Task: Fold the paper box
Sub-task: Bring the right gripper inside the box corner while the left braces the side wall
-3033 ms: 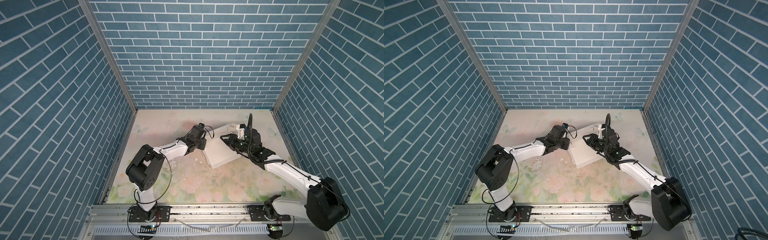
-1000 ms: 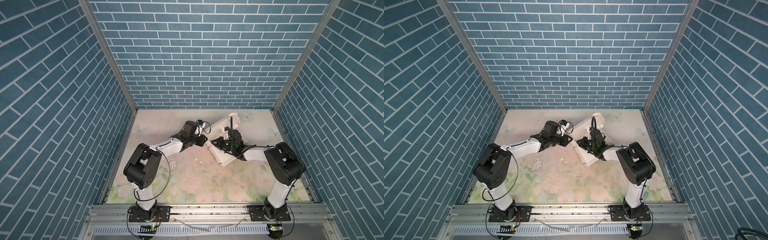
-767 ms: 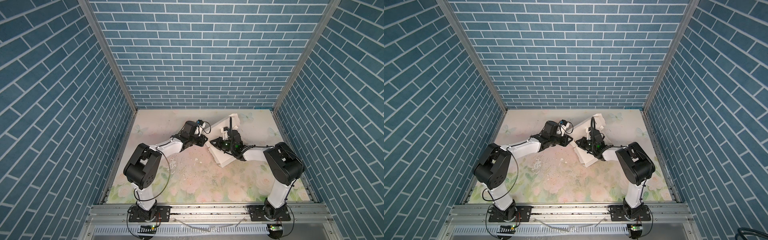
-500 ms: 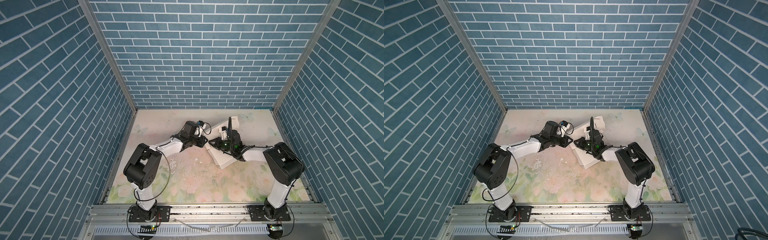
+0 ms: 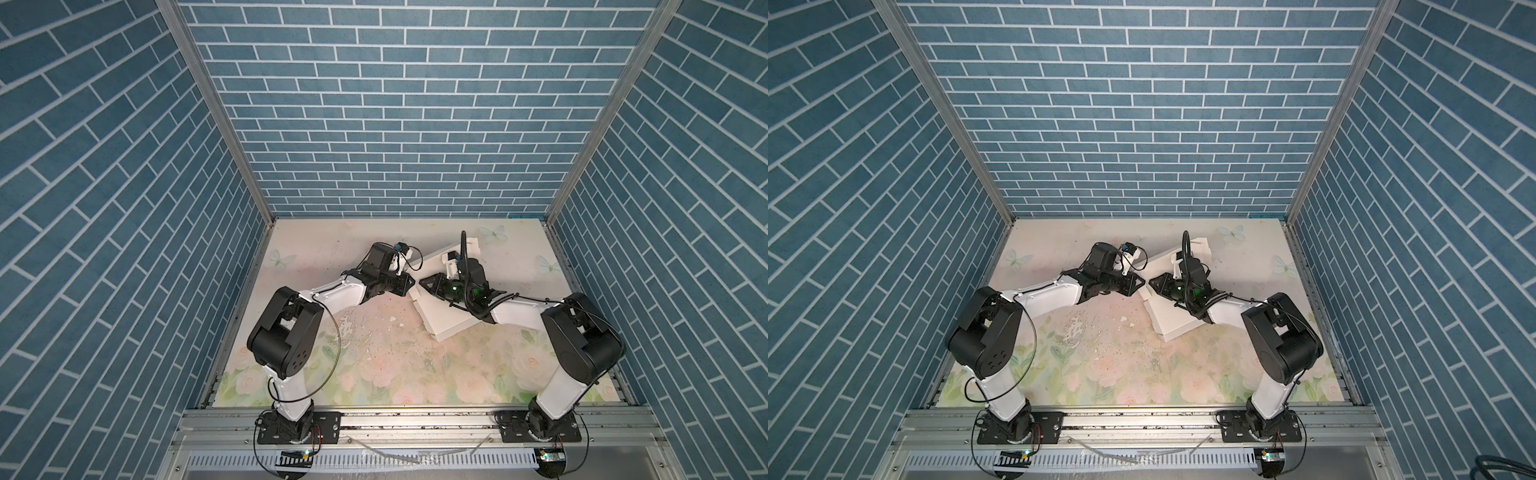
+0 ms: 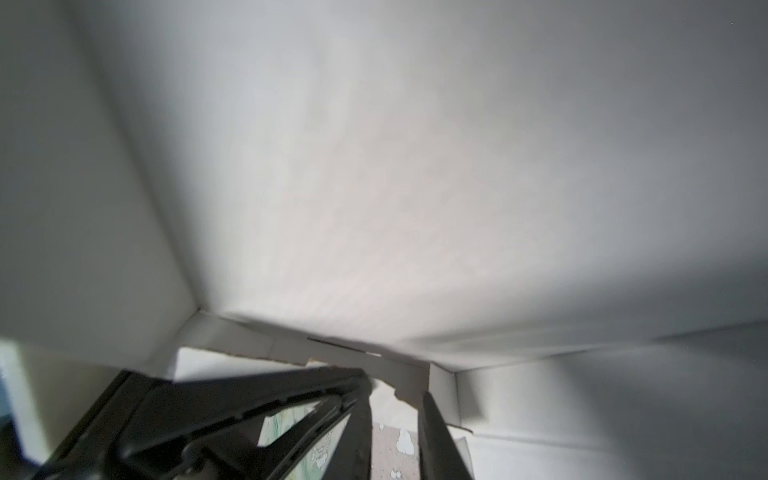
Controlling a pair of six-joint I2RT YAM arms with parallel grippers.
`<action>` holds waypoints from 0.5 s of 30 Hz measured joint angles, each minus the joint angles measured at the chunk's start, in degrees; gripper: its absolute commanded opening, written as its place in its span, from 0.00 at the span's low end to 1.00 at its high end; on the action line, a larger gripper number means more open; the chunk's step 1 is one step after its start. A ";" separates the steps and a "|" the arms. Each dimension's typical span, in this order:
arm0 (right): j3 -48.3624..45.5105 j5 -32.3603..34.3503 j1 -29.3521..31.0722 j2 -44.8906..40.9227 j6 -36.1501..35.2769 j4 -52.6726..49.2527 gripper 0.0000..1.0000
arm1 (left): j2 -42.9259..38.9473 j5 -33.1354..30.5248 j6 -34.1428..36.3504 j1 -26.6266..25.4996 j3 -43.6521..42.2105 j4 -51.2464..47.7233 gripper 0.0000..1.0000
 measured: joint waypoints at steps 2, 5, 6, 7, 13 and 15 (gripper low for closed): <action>-0.48 -0.09 0.00 -1.44 -1.29 -0.74 0.34 | 0.00 -0.13 0.15 0.00 0.00 -0.11 0.24; -0.55 -1.86 0.02 -1.77 -4.20 -2.27 0.41 | 0.00 -0.17 0.44 0.00 0.04 -0.59 0.24; -0.61 -2.51 0.07 -1.77 -5.27 -2.82 0.43 | 0.00 -0.17 0.55 0.00 0.13 -0.87 0.24; -0.66 -3.19 0.11 -1.77 -6.78 -3.43 0.45 | 0.00 -0.15 0.66 0.00 0.28 -1.20 0.24; -1.55 -5.40 0.26 -2.01 -18.16 -6.91 0.51 | 0.00 -0.07 1.22 0.00 2.05 -3.74 0.24; -1.84 -5.88 0.26 -2.34 -21.33 -7.96 0.52 | 0.02 0.26 1.38 0.00 2.93 -4.52 0.24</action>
